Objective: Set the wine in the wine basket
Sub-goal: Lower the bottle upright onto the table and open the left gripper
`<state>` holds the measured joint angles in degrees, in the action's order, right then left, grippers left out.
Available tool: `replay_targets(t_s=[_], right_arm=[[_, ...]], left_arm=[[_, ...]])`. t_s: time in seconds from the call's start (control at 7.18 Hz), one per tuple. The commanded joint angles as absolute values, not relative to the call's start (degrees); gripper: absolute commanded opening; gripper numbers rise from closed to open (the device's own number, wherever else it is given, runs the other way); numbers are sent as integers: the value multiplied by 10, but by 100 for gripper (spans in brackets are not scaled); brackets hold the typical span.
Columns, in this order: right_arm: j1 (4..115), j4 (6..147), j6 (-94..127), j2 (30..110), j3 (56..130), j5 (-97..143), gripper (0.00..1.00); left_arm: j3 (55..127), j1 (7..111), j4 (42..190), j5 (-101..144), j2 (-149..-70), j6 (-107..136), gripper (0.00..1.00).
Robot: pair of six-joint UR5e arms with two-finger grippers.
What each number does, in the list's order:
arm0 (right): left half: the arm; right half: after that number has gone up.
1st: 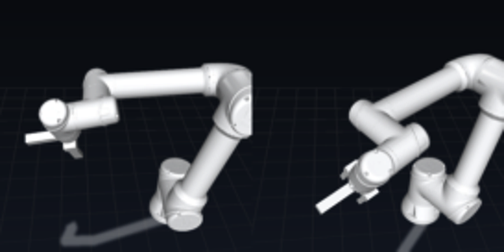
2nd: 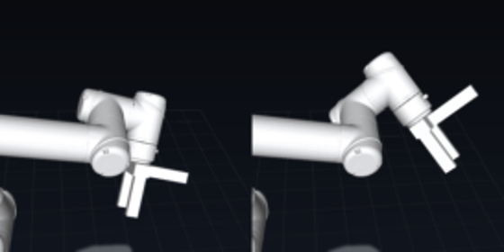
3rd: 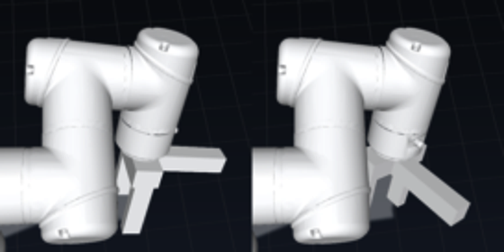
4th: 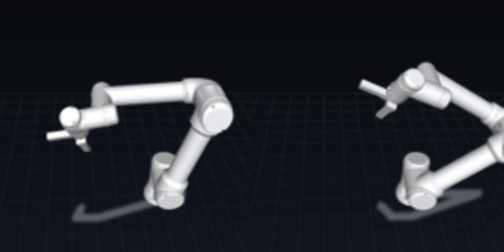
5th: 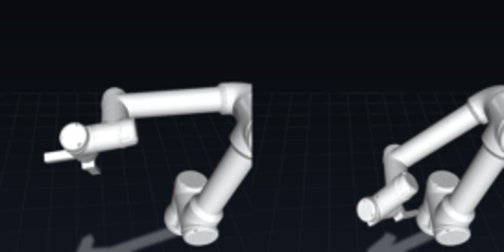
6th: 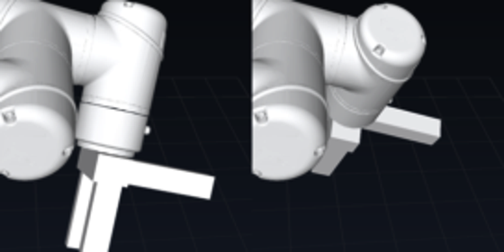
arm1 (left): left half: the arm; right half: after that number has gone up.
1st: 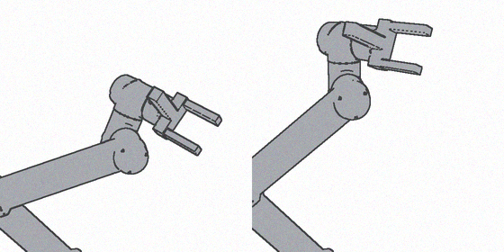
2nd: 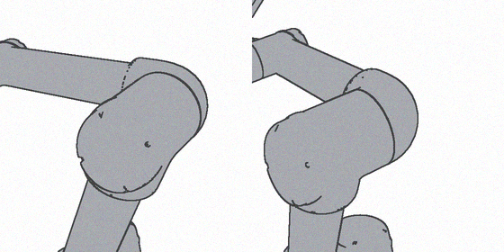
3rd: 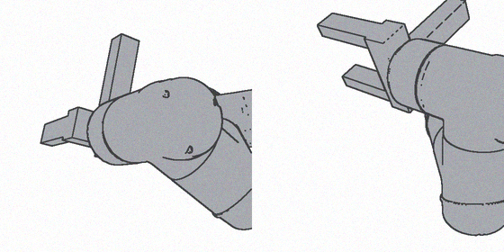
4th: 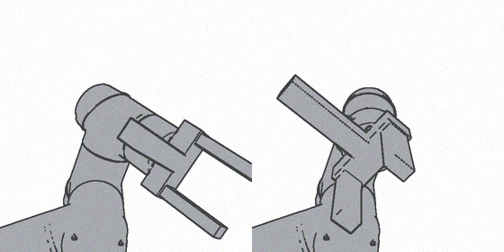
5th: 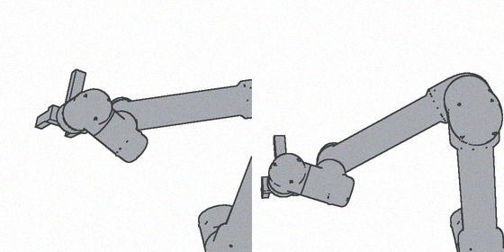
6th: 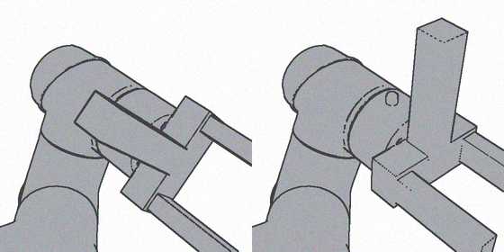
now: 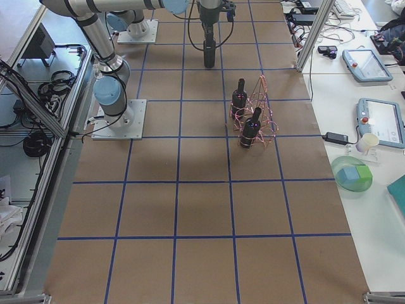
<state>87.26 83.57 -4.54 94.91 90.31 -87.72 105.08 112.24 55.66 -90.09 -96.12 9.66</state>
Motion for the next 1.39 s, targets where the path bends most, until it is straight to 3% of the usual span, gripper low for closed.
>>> replay_targets(t_s=[0.0,0.7,1.11,1.25], right_arm=[[872,836,-48,946,904,-877,100],[868,903,-47,944,903,-881,100],[872,898,-47,944,904,-870,100],[872,898,-47,944,904,-879,100]], left_arm=[[1050,1122,560,-903,-963,98,0],[1052,1122,574,-903,-963,98,0],[1051,1122,575,-929,-964,98,44],[1050,1122,575,-929,-964,98,46]])
